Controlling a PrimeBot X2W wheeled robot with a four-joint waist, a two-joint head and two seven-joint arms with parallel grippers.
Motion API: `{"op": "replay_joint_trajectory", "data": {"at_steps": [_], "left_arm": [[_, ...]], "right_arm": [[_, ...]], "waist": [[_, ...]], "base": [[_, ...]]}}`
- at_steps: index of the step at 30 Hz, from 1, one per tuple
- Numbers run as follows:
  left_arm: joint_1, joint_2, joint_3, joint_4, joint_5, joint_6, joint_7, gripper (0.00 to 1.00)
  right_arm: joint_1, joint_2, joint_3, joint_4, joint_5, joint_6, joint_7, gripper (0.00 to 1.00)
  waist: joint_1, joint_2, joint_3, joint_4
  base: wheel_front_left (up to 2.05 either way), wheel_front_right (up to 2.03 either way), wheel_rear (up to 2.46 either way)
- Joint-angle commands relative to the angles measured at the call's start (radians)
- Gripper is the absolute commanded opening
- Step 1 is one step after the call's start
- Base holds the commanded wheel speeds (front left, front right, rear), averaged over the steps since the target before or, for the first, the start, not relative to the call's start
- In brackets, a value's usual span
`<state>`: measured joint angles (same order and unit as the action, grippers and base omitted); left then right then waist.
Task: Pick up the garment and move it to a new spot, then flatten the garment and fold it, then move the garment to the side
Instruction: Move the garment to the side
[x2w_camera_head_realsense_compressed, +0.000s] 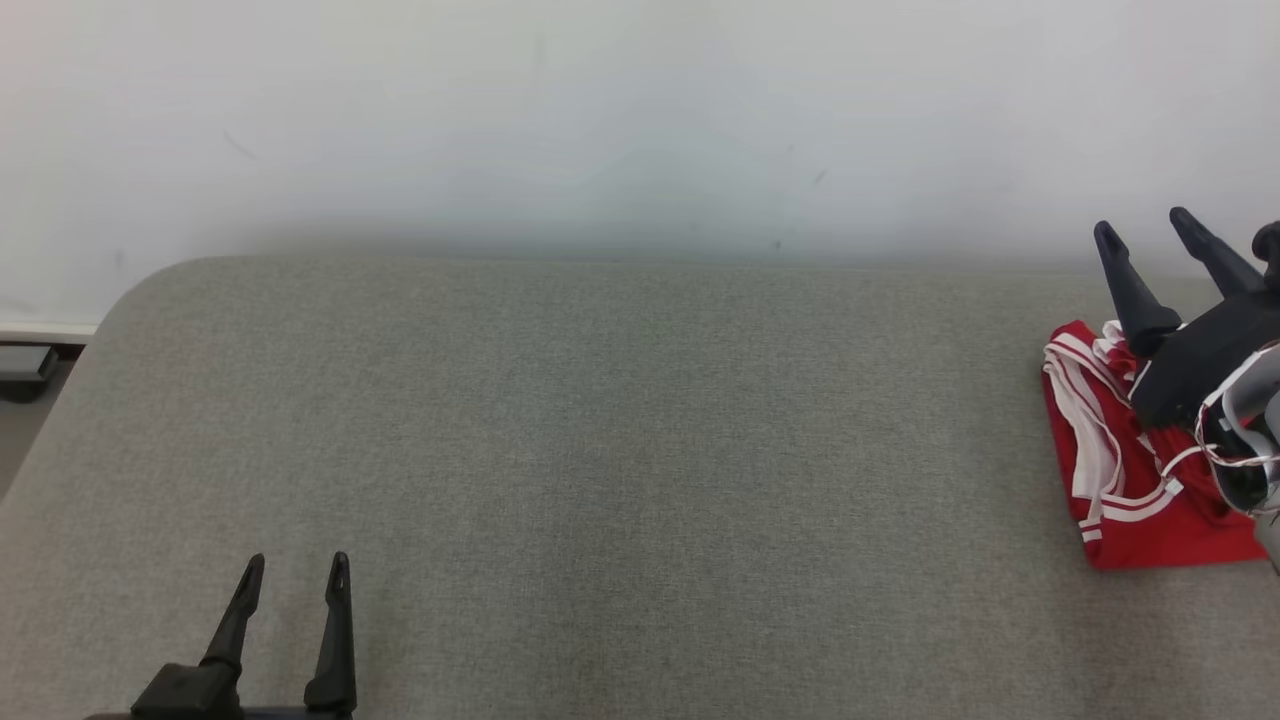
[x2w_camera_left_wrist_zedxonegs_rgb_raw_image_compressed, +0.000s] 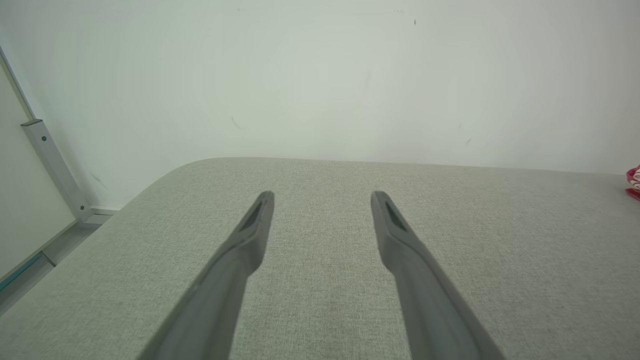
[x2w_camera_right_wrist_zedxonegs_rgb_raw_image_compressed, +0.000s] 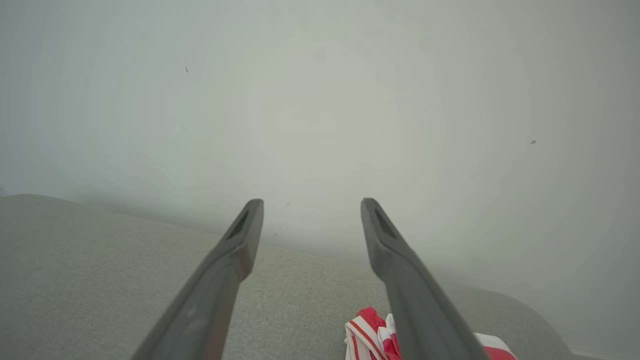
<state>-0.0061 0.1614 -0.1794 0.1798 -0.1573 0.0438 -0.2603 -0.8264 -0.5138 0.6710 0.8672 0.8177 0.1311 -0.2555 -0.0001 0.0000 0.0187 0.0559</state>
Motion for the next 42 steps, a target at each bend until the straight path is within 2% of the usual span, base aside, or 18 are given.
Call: {"op": "replay_joint_trajectory", "data": {"at_steps": [1,6,11,15,21,28,34,39,42], "left_arm": [[0.014,0.009,0.005,-0.005,-0.004,0.005,-0.006,1.0],[0.038,0.018,0.022,-0.014,-0.015,0.018,-0.006,1.0],[0.067,0.026,0.037,-0.03,-0.022,0.034,-0.006,1.0],[0.082,0.035,0.049,-0.042,-0.028,0.046,-0.004,1.0],[0.093,0.042,0.052,-0.054,-0.029,0.054,0.004,1.0],[0.103,0.055,0.059,-0.061,-0.037,0.062,0.019,1.0],[0.102,0.073,0.052,-0.068,-0.026,0.067,0.05,1.0],[0.101,0.096,0.037,-0.077,-0.032,0.044,0.1,1.0],[0.103,0.119,0.032,-0.089,-0.051,0.01,0.135,1.0]], "right_arm": [[0.02,0.004,-0.02,-0.01,-0.005,-0.001,-0.007,1.0],[0.141,0.031,-0.205,-0.121,-0.098,-0.001,-0.009,1.0],[0.298,0.102,-0.411,-0.254,-0.24,-0.001,-0.009,1.0],[0.407,0.167,-0.519,-0.341,-0.335,-0.001,-0.009,1.0],[0.555,0.262,-0.651,-0.434,-0.415,-0.001,-0.009,1.0],[0.689,0.357,-0.731,-0.515,-0.514,-0.001,0.032,1.0],[0.751,0.413,-0.748,-0.561,-0.577,-0.001,0.078,1.0],[0.772,0.43,-0.754,-0.572,-0.603,-0.001,0.126,1.0],[0.776,0.436,-0.758,-0.59,-0.617,-0.001,0.15,1.0]], "waist": [[0.0001,0.0,-0.009,-0.012],[0.0001,0.0,-0.025,-0.038],[0.0001,0.0,-0.036,-0.053],[0.0001,0.0,-0.047,-0.062],[0.0001,0.0,-0.065,-0.059],[0.0001,0.0,-0.083,-0.06],[0.0001,0.0,-0.098,-0.065],[0.0001,0.0,-0.104,-0.068],[0.0001,0.0,-0.107,-0.07]], "base": [[0.0,0.0,0.0],[0.0,0.0,0.0],[0.0,0.0,0.0],[0.0,0.0,0.0],[0.0,0.0,0.0],[0.0,0.0,0.0],[0.0,0.0,0.0],[0.0,0.0,0.0],[0.0,0.0,0.0]]}}
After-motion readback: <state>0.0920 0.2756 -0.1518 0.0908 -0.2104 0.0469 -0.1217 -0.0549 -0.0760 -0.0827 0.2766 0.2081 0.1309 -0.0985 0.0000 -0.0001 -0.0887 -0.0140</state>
